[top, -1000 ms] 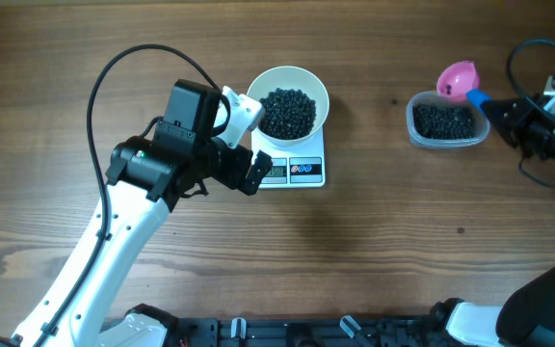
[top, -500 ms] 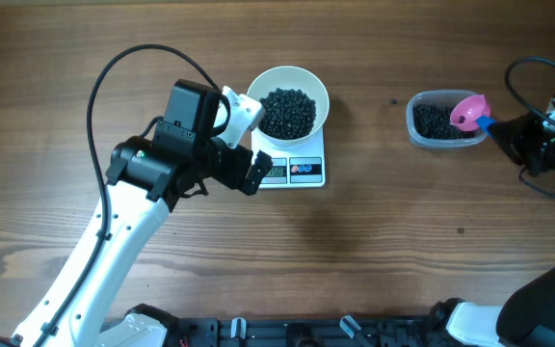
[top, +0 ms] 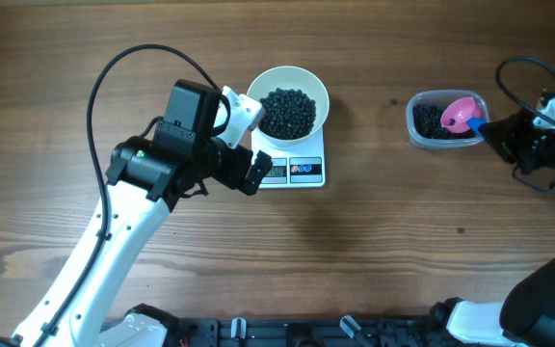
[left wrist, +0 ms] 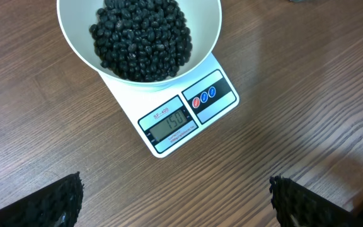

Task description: Scoop item into bowl and weigh 150g on scale

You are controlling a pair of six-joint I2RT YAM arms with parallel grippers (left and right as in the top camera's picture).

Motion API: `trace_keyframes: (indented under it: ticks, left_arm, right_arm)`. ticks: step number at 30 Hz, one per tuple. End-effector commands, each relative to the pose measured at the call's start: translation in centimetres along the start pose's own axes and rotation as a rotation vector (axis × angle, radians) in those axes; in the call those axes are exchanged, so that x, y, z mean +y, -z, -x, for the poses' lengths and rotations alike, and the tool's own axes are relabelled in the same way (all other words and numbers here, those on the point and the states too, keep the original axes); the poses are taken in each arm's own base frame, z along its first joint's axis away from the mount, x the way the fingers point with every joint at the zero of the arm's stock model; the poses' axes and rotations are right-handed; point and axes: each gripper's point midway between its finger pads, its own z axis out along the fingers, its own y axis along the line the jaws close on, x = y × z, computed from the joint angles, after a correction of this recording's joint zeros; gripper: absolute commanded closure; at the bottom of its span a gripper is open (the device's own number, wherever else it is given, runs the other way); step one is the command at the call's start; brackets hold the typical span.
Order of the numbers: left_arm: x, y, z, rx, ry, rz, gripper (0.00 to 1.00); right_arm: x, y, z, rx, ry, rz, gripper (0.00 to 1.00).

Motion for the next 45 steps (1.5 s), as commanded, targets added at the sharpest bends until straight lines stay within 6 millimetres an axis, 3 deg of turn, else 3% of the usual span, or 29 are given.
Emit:
trace_keyframes:
  ticks: [1,9,11,12,14,17,20,24,28,37,45]
  left_arm:
    - [-0.5,0.5,0.7,-0.022,-0.025,-0.016,0.00]
    - [-0.5,0.5,0.7,-0.022,-0.025,-0.016,0.00]
    - [-0.5,0.5,0.7,-0.022,-0.025,-0.016,0.00]
    - [-0.5,0.5,0.7,-0.022,-0.025,-0.016,0.00]
    - [-0.5,0.5,0.7,-0.022,-0.025,-0.016,0.00]
    - [-0.5,0.5,0.7,-0.022,-0.025,-0.016,0.00]
    - [-0.5,0.5,0.7,-0.022,-0.025,-0.016,0.00]
    - [-0.5,0.5,0.7,-0.022,-0.025,-0.016,0.00]
    - [-0.5,0.5,0.7,-0.022,-0.025,-0.016,0.00]
    - [-0.5,0.4,0.7,-0.022,-0.025,-0.016,0.00]
    - [-0.5,0.5,0.7,-0.022,-0.025,-0.016,0.00]
  right_arm:
    - [-0.5,-0.8,0.0,0.018,0.002,-0.005,0.96]
    - [-1.3,-2.2,-0.3,0.061,-0.075,0.000,0.95]
    - [-1.9,-2.3,-0.1,0.052,-0.074,-0.032,0.85]
    - [-2.5,-2.2,0.0,0.045,-0.074,-0.066,0.70]
    - [-3.1,-2.2,0.1,0.035,-0.074,-0.103,0.61]
    - [-3.8,-2.1,0.3,0.025,-0.071,-0.141,0.37]
    - [-4.6,-2.0,0.3,0.016,-0.072,-0.190,0.33]
    - [-6.5,-1.5,0.2,0.008,-0.079,-0.301,0.13]
    - [-8.5,-0.7,-0.2,0.008,-0.087,-0.422,0.02]
    - [-9.1,0.1,-0.5,0.009,-0.088,-0.474,0.00]
    - [-6.6,3.6,-0.8,-0.045,0.035,-0.454,0.00]
